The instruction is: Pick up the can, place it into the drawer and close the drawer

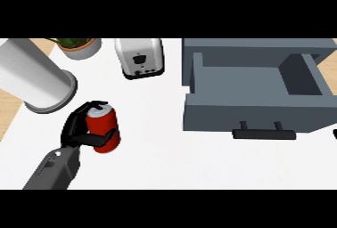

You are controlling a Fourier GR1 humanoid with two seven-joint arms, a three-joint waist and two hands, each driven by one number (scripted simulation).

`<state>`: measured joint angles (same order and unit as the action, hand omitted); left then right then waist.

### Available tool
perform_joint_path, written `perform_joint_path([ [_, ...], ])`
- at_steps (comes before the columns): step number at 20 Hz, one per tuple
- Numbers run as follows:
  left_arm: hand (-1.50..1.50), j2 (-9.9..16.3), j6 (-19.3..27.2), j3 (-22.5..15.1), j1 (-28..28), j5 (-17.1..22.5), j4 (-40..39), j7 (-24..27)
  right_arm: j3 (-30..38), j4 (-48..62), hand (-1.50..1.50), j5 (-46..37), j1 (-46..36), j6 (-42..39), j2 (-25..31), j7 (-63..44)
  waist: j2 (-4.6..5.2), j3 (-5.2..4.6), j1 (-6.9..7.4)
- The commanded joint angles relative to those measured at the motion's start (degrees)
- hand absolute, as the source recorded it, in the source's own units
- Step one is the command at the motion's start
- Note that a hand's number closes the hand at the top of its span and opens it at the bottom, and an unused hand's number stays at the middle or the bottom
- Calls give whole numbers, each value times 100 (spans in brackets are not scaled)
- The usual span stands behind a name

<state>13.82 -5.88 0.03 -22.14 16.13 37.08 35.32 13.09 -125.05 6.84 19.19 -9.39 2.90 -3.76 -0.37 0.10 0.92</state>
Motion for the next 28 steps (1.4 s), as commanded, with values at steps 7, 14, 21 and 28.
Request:
perform_joint_path([
  [7, 150, -412, 1548, -439, 98, -117, 2950, -2257, 316, -237, -150, 271, -24, -94, 133, -298, -3, -1, -53],
  [14, 150, -743, 2319, -948, -419, -688, 4077, -3476, 85, 44, -150, -67, 76, -236, -96, 203, 18, -4, -113],
  [21, 150, -991, 2558, -1145, -1578, -1130, 4112, -4550, 295, -67, -150, 221, 190, -366, -67, 78, 30, -5, -183],
  [28, 150, -1322, 2994, -1166, -2717, -1727, 3862, -5252, -67, -456, -150, -137, 309, -253, -284, -22, 28, -7, -176],
])
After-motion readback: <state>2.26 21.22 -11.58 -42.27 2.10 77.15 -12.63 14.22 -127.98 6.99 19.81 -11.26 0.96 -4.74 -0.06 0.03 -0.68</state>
